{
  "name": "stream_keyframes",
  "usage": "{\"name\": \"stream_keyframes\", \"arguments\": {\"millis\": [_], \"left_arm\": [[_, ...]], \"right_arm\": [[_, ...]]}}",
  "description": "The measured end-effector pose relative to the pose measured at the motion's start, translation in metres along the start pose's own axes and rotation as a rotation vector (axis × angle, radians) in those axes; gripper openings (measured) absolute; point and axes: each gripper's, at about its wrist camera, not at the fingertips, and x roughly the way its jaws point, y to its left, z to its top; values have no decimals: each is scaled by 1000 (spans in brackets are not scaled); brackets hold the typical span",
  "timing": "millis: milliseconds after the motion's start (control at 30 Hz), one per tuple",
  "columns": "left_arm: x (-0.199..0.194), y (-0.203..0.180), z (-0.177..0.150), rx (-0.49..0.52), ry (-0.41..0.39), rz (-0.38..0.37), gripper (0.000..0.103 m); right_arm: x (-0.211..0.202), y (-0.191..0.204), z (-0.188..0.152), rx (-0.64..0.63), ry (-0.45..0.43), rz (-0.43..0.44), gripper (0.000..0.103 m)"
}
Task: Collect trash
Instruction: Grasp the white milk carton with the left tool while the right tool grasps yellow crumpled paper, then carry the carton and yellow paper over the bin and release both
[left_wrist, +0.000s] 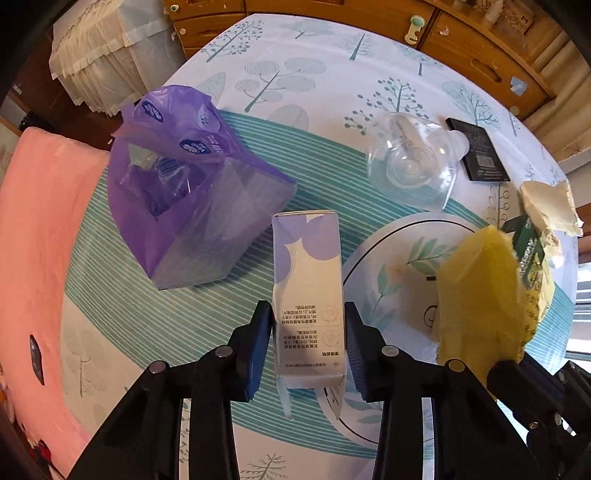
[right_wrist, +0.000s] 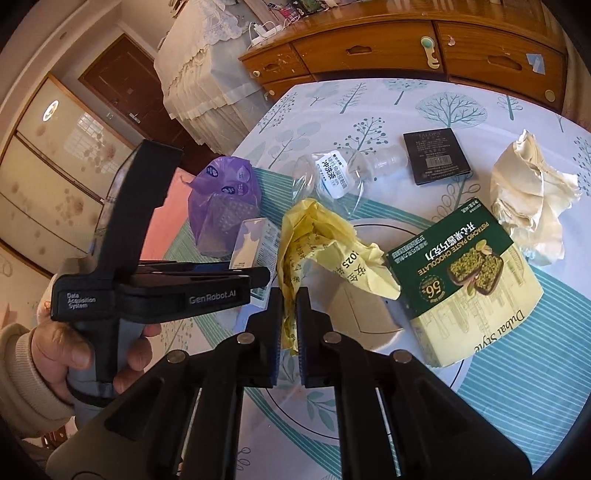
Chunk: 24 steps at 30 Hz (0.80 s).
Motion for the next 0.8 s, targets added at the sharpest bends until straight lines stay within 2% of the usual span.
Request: {"name": "stream_keyframes", "arguments": {"millis": [200, 367, 633, 800], "left_arm": [[-19, 8, -15, 2, -26, -32, 37], [-54, 18, -40, 29, -69, -50, 37], [-121, 50, -92, 135, -167, -66, 37], [-160, 86, -132, 215, -225, -115, 37]], "right_arm": [[-7, 12, -5, -10, -12, 4, 4], [-20, 33, -14, -27, -32, 4, 3], [-47, 85, -43, -41, -63, -21, 3], [-68, 130, -75, -51, -100, -74, 3]]}}
